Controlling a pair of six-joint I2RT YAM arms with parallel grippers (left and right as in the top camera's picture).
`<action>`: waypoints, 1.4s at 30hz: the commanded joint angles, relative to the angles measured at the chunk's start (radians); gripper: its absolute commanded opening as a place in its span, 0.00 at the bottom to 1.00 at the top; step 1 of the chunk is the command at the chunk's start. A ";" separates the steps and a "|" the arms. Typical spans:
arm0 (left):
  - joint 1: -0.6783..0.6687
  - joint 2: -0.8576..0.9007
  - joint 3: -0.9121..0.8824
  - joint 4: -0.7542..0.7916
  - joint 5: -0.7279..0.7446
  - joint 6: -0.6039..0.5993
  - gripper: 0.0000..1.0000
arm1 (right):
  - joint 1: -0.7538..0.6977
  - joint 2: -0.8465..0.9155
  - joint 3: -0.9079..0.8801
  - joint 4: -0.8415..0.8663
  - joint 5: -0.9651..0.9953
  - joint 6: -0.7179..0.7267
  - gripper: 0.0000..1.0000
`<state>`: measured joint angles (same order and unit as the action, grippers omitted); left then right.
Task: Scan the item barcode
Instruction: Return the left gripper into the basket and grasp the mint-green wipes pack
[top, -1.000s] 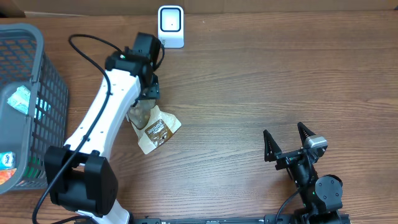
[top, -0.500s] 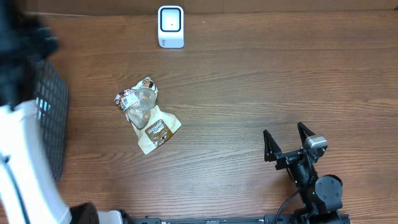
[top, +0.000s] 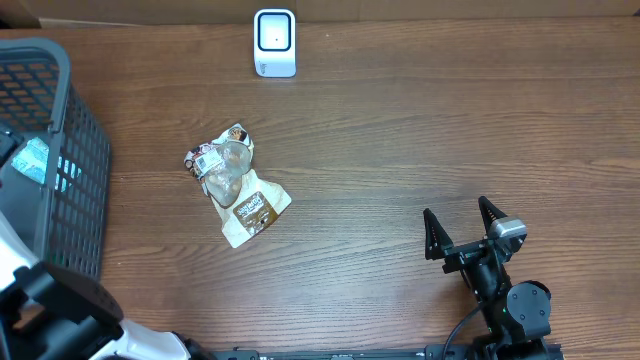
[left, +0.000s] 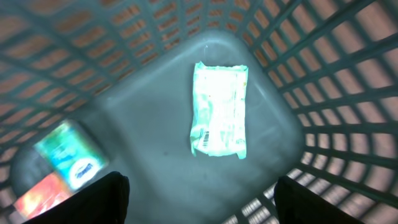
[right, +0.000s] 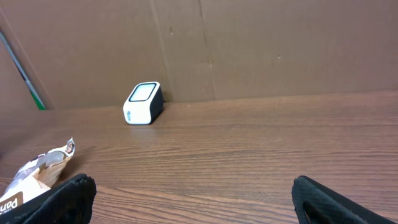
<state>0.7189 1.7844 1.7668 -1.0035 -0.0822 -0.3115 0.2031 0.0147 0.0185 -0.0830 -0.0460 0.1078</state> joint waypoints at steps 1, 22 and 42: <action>-0.011 0.056 -0.037 0.082 0.001 0.101 0.78 | -0.002 -0.012 -0.011 0.003 -0.001 -0.005 1.00; -0.100 0.394 -0.037 0.244 -0.008 0.132 0.76 | -0.002 -0.012 -0.011 0.003 -0.001 -0.005 1.00; -0.097 0.478 -0.034 0.161 -0.033 0.132 0.04 | -0.002 -0.012 -0.011 0.003 -0.001 -0.005 1.00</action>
<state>0.6224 2.2086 1.7607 -0.8040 -0.1482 -0.1802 0.2035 0.0147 0.0185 -0.0834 -0.0456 0.1074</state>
